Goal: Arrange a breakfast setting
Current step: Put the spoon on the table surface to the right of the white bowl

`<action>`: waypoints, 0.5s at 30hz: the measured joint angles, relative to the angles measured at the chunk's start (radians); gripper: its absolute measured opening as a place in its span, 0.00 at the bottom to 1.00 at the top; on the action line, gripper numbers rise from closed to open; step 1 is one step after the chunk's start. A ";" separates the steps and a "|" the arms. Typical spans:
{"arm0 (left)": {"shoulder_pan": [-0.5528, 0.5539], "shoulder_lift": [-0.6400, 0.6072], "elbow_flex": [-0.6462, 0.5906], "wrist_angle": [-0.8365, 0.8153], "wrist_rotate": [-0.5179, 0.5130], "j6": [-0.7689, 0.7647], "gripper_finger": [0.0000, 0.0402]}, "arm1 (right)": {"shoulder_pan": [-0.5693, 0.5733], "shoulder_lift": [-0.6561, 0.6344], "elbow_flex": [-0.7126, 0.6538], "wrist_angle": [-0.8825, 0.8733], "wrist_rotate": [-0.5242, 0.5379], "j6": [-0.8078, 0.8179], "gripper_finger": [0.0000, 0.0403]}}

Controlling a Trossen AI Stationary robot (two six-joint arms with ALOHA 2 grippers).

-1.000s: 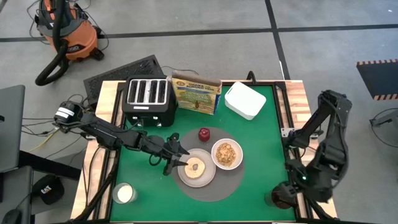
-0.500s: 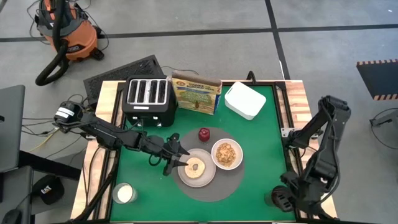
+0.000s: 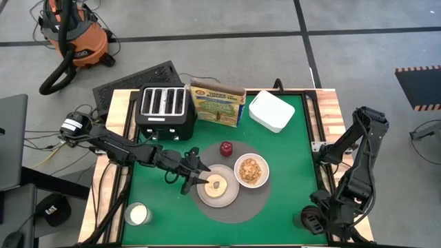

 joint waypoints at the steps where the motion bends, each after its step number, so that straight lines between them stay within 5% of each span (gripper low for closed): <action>1: 0.000 0.000 0.000 0.001 0.000 0.000 0.53 | 0.000 0.000 0.000 0.001 0.000 0.000 0.60; 15: 0.000 0.000 0.000 0.003 0.000 0.001 0.53 | -0.011 0.003 0.000 0.025 -0.004 -0.002 0.31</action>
